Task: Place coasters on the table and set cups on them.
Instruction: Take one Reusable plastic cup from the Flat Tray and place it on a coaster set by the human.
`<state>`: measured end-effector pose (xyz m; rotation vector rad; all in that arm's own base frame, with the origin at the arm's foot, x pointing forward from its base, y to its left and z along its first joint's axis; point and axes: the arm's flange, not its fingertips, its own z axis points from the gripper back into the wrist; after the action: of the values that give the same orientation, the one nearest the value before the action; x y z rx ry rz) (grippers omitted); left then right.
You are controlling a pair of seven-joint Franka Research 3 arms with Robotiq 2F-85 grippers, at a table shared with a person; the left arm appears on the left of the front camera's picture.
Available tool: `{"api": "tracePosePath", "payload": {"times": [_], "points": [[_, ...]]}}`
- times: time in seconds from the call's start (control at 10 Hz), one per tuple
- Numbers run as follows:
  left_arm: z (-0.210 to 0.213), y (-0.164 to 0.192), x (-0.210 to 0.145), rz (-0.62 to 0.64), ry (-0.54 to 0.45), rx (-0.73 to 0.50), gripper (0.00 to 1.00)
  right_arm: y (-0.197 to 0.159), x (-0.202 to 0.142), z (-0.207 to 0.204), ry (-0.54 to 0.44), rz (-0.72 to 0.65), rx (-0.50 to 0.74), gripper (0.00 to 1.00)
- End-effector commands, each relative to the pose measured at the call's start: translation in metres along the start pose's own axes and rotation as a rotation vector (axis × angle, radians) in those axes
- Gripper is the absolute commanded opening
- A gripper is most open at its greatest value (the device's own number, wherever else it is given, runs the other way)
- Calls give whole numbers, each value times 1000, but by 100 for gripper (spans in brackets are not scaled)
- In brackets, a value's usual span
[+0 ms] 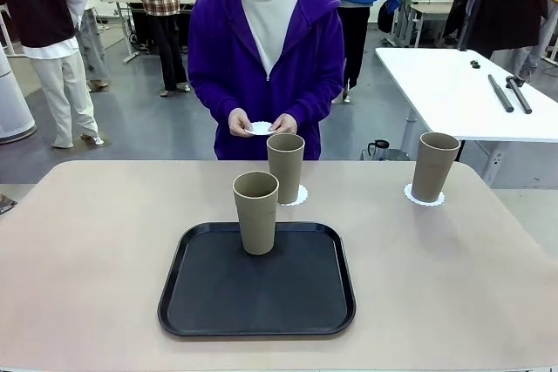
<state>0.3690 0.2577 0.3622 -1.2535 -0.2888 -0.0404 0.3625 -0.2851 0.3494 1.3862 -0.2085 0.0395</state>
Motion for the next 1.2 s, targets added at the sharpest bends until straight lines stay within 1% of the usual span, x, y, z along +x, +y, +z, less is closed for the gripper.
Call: {"api": "tracePosePath", "payload": {"times": [0.0,1.1], "points": [[1,-2,0,-1,0,1,100,2,-1,0,5,-7,10,100],[1,-2,0,-1,0,1,100,2,-1,0,5,-7,10,100]]}}
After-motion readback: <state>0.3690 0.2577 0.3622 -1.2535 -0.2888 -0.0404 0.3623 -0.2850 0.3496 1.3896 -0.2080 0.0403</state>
